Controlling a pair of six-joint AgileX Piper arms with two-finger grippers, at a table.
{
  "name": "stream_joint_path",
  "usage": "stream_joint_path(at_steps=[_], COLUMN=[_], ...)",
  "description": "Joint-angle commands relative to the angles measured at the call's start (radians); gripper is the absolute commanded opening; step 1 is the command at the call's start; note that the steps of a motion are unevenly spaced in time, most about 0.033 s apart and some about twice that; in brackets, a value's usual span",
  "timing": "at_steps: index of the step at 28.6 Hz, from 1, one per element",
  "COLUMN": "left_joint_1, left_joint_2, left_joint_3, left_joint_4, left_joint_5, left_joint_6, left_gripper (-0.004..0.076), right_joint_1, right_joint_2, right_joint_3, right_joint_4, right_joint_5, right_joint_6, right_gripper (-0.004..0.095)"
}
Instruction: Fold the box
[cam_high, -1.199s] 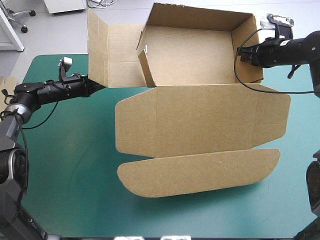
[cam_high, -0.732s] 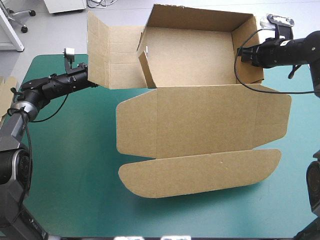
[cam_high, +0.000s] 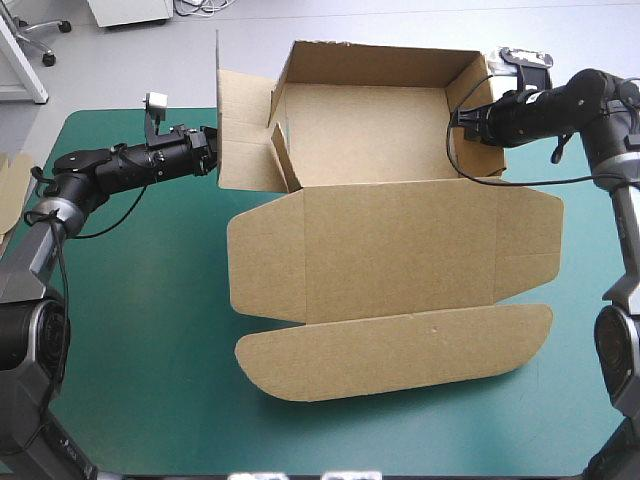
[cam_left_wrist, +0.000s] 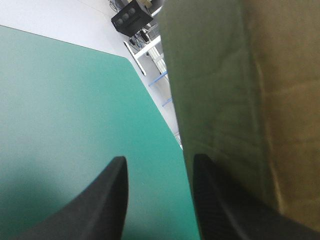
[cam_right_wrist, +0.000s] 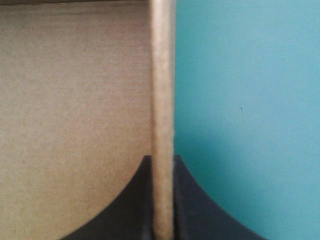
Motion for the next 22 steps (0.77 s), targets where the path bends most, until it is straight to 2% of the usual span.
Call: stream_joint_path(at_steps=[1,10,22], left_joint_1=[-0.009,-0.028,-0.033], left_joint_2=[-0.052,-0.052,-0.052], left_joint_3=[-0.031,-0.031,-0.035], left_joint_4=[-0.095,-0.110,-0.112], left_joint_5=[0.107,0.107,0.107], left_joint_6=[-0.006,-0.004,-0.021], left_gripper=[0.0305,0.0362,0.0364], right_joint_1=[0.019,0.055,0.055], right_joint_2=[-0.033,-0.009,-0.007], right_joint_3=[-0.028,-0.028,-0.028], right_joint_4=[0.036,-0.009,-0.009], right_joint_5=[-0.056,-0.092,-0.086], right_joint_6=[0.015,0.045,0.048], right_gripper=[-0.0030,-0.0030,-0.0030])
